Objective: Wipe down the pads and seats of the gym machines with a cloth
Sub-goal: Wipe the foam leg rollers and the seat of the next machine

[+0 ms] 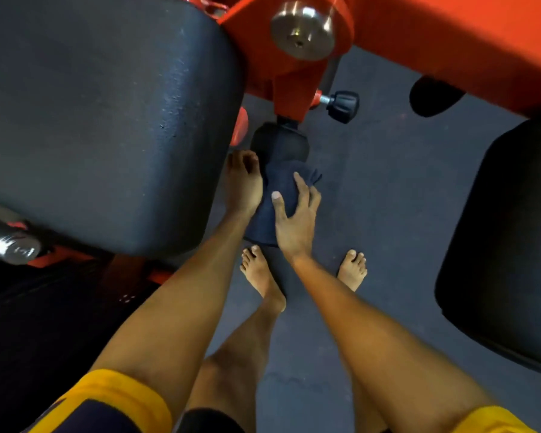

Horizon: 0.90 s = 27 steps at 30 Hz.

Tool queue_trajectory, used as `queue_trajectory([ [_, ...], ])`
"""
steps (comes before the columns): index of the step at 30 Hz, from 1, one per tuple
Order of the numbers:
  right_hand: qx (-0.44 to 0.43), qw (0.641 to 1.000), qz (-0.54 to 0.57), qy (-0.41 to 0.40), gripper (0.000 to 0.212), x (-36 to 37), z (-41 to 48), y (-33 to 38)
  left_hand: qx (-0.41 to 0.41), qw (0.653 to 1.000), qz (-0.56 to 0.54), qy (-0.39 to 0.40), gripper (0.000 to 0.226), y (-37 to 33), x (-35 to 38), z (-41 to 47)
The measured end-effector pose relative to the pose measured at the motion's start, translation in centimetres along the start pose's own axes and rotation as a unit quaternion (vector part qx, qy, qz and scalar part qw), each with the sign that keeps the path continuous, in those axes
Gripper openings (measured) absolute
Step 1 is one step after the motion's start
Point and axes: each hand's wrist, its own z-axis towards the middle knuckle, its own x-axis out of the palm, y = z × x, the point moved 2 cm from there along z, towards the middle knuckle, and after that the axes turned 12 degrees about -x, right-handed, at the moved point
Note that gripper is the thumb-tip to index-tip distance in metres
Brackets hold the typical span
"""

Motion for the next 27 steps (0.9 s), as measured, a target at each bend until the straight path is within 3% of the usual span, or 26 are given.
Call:
queue_trajectory([
  [3,-0.008,1.0,-0.007,-0.013,0.071,1.6,1.1,-0.1,-0.03,0.999,-0.006,0.044,0.053,-0.2,0.3,1.5],
  [8,0.019,0.994,-0.008,-0.111,0.064,1.9,7.7,1.2,-0.069,0.992,-0.054,0.093,0.04,-0.1,1.4,2.0],
  [10,0.032,0.994,-0.002,-0.106,0.064,1.9,8.4,1.4,-0.083,0.99,-0.06,0.097,0.039,-0.1,1.6,2.2],
  [15,-0.064,0.996,-0.05,-0.041,0.067,2.7,-0.2,0.2,-0.11,0.985,-0.065,0.116,0.052,0.4,1.6,2.2],
  [18,-0.034,0.999,-0.025,0.011,0.063,2.3,-3.7,-1.0,-0.106,0.987,-0.077,0.094,0.048,0.4,1.2,2.3],
  [21,-0.059,0.998,-0.025,-0.02,0.058,1.8,1.4,-0.5,-0.135,0.981,-0.051,0.13,0.057,0.1,1.7,1.8],
  [24,-0.049,0.995,-0.055,-0.064,0.056,1.5,7.6,1.0,-0.119,0.988,-0.052,0.084,0.051,-0.6,2.1,1.0],
  [27,-0.041,0.996,-0.045,-0.071,0.055,1.7,6.6,1.0,-0.107,0.991,-0.022,0.077,0.053,-1.1,1.7,0.1],
])
